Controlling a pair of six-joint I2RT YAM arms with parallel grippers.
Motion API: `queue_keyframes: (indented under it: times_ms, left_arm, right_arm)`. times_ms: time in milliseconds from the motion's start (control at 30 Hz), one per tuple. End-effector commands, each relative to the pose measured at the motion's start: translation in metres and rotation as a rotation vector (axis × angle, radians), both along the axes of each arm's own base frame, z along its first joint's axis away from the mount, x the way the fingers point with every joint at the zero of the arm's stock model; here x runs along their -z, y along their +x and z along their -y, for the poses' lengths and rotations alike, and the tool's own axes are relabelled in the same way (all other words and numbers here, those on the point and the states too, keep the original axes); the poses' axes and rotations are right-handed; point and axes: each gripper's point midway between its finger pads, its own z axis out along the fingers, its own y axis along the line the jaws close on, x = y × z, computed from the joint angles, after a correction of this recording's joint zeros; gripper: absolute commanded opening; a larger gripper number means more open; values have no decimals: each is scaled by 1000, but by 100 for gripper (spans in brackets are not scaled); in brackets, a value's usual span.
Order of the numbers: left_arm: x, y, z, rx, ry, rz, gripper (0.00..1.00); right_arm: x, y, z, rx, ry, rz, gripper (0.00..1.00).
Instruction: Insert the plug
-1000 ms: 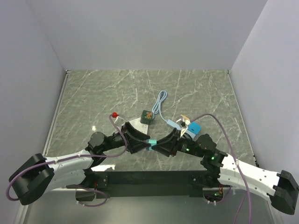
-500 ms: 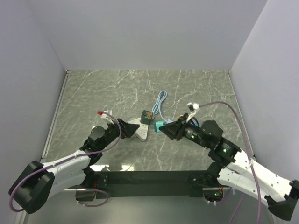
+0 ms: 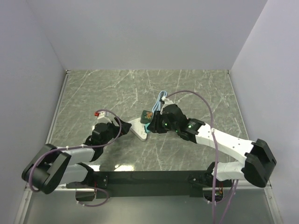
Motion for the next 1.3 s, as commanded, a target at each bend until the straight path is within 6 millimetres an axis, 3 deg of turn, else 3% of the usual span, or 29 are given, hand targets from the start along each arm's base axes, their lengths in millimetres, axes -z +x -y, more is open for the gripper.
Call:
queue_keyframes:
  times_ms: [0, 300, 700, 1267]
  left_arm:
    - [-12, 10, 6, 19, -29, 64, 87]
    - [-12, 19, 14, 38, -41, 81, 82]
    - [-5, 20, 23, 83, -50, 78, 74]
    - [-3, 18, 33, 135, -70, 79, 57]
  right_arm:
    - [-14, 17, -17, 55, 41, 7, 0]
    - [15, 26, -33, 137, -17, -76, 0]
    - [51, 28, -32, 242, -99, -162, 0]
    - [63, 30, -31, 300, -158, -191, 0]
